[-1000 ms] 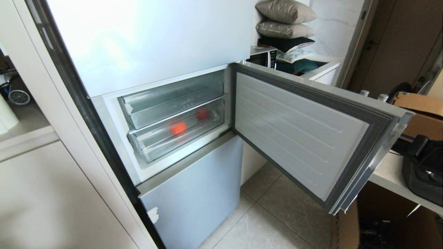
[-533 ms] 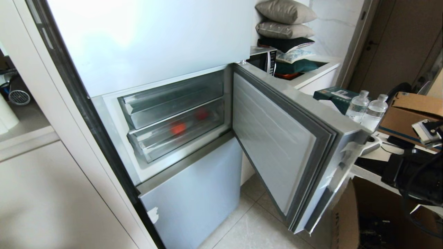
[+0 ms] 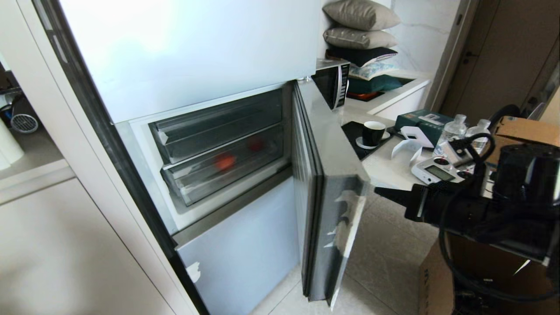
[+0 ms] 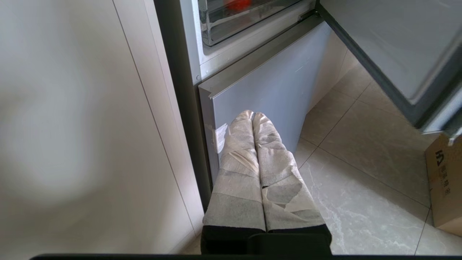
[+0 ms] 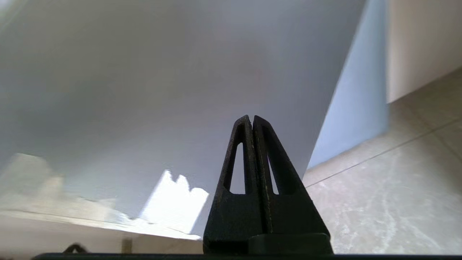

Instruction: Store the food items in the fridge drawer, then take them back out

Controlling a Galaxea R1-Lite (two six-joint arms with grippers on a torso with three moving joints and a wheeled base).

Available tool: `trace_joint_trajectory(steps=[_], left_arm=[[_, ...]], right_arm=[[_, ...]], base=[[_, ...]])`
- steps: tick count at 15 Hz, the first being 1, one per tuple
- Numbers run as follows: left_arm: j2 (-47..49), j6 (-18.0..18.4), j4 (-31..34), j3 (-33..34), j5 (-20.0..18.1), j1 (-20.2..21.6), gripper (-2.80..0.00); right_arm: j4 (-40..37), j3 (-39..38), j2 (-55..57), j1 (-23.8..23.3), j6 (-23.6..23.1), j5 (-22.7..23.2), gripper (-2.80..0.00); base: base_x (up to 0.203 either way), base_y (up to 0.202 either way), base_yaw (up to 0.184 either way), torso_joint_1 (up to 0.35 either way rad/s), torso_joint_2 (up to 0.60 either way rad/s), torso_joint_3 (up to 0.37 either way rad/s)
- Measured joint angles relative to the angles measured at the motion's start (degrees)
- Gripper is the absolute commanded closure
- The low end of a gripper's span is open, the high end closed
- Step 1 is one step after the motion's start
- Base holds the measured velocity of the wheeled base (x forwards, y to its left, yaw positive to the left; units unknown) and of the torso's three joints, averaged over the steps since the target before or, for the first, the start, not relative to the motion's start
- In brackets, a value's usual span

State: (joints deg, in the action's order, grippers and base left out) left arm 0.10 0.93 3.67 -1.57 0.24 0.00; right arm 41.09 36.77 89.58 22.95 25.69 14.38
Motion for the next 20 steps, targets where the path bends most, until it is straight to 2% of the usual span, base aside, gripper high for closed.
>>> trace_joint_trajectory(steps=[3,6,8,14,20], left_arm=[[0.00,0.00,0.01,0.00,0.00,0.00,0.00],[0.00,0.00,-0.01,0.00,-0.01,0.00,0.00],[0.00,-0.01,-0.01,0.00,0.00,0.00,0.00],[0.00,0.00,0.00,0.00,0.00,0.00,0.00],[0.00,-0.03,0.01,0.00,0.00,0.00,0.00]], right_arm=[[0.16,5.55,6.62,5.63,-0.10,-1.63,0.00],[0.22,13.35,13.68,11.41,-2.37,-4.82,0.00],[0.24,18.81,17.69,13.89,-3.08,-5.37,0.00],[0.11,35.87,30.32,18.34,-4.35,-5.49,0.00],[0.27,65.21,49.51,19.22,-7.14,-5.51,0.00]], base=[[0.000,0.000,0.000,0.000,0.00,0.000],[0.000,0.000,0.000,0.000,0.00,0.000],[0.000,0.000,0.000,0.000,0.00,0.000],[0.000,0.000,0.000,0.000,0.00,0.000],[0.000,0.000,0.000,0.000,0.00,0.000]])
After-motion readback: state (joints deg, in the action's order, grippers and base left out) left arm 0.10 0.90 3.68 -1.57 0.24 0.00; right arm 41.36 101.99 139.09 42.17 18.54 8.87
